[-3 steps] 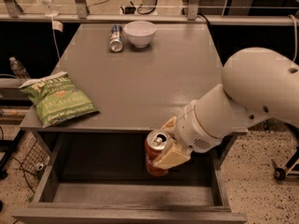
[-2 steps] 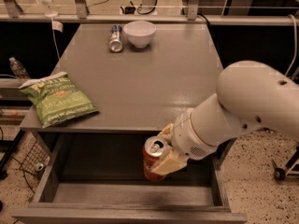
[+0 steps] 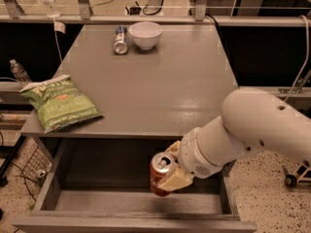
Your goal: Place coke can into top drawer
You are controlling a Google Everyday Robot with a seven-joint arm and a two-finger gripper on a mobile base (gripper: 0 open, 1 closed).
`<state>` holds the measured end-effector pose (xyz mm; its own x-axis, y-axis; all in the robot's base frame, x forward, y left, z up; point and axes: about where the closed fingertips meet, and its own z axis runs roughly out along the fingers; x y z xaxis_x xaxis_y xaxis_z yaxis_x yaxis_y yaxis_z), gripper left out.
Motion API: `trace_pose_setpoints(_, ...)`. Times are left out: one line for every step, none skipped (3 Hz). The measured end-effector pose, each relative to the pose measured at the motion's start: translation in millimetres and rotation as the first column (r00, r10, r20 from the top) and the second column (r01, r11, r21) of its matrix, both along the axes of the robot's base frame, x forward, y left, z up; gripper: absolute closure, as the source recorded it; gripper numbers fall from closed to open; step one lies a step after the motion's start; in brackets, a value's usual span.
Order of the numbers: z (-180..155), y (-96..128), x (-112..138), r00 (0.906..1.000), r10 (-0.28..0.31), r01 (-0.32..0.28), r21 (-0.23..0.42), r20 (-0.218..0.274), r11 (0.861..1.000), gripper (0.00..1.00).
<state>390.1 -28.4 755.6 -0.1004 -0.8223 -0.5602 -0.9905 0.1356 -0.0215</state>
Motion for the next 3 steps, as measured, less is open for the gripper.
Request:
trace_pose_setpoints(-23.1,-3.9,5.9,0.9996,-0.026,0.026,-0.004,-0.009,1.0,1.0)
trace_pose_setpoints(-36.2,-5.3,8.9,0.9991,-0.039,0.039,0.0,-0.016,0.999,1.0)
trace_pose_setpoints(-53.1,-6.2,12.6,0.998,-0.063,0.063,0.006,-0.003,0.998,1.0)
